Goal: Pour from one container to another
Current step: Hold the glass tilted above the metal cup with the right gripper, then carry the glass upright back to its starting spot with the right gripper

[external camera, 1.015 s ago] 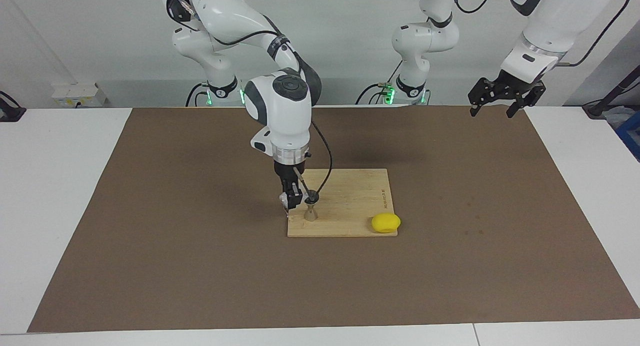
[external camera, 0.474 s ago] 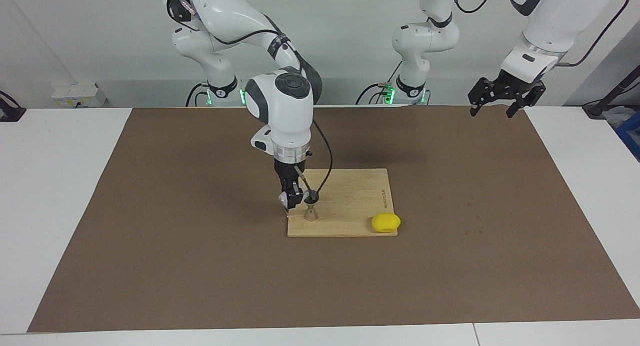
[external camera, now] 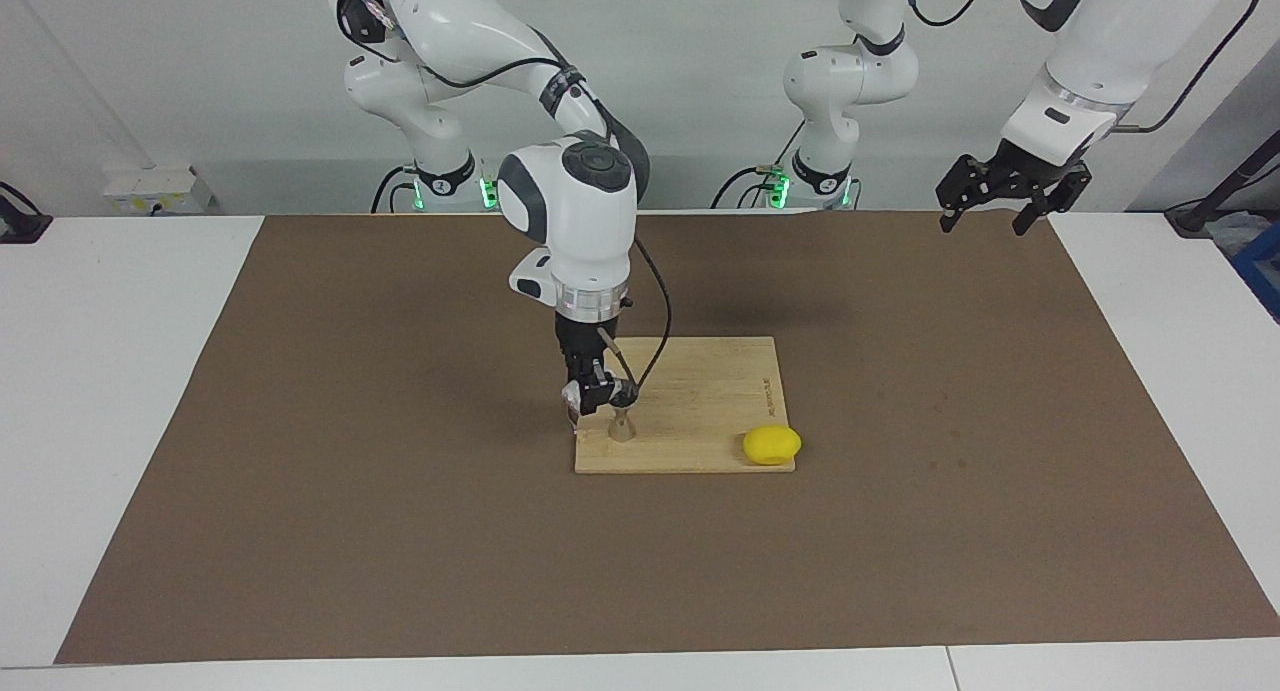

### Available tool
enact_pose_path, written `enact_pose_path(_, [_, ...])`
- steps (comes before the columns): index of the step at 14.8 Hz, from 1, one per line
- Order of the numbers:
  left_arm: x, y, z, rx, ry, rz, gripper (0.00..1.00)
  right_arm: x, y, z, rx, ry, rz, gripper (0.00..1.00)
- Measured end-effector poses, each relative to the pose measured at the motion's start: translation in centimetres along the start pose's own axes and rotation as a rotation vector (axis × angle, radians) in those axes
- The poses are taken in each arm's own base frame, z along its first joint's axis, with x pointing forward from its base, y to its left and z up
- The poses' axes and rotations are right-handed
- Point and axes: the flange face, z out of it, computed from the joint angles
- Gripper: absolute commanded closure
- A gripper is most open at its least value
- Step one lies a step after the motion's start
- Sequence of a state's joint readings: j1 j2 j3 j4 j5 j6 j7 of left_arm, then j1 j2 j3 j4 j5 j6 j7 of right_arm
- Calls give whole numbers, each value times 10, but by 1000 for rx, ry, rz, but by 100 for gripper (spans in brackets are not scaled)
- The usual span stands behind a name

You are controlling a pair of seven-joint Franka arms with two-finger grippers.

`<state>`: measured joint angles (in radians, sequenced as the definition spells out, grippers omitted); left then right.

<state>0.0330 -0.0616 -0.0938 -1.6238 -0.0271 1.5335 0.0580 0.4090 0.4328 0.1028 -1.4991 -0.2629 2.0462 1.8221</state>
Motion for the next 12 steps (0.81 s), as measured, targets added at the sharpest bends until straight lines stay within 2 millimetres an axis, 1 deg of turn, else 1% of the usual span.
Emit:
enact_pose_path(7, [0, 0, 0, 0, 0, 0, 0, 1, -1, -1, 2, 0, -2, 100])
enact_pose_path(12, [0, 0, 0, 0, 0, 0, 0, 10, -3, -3, 2, -20, 27, 100])
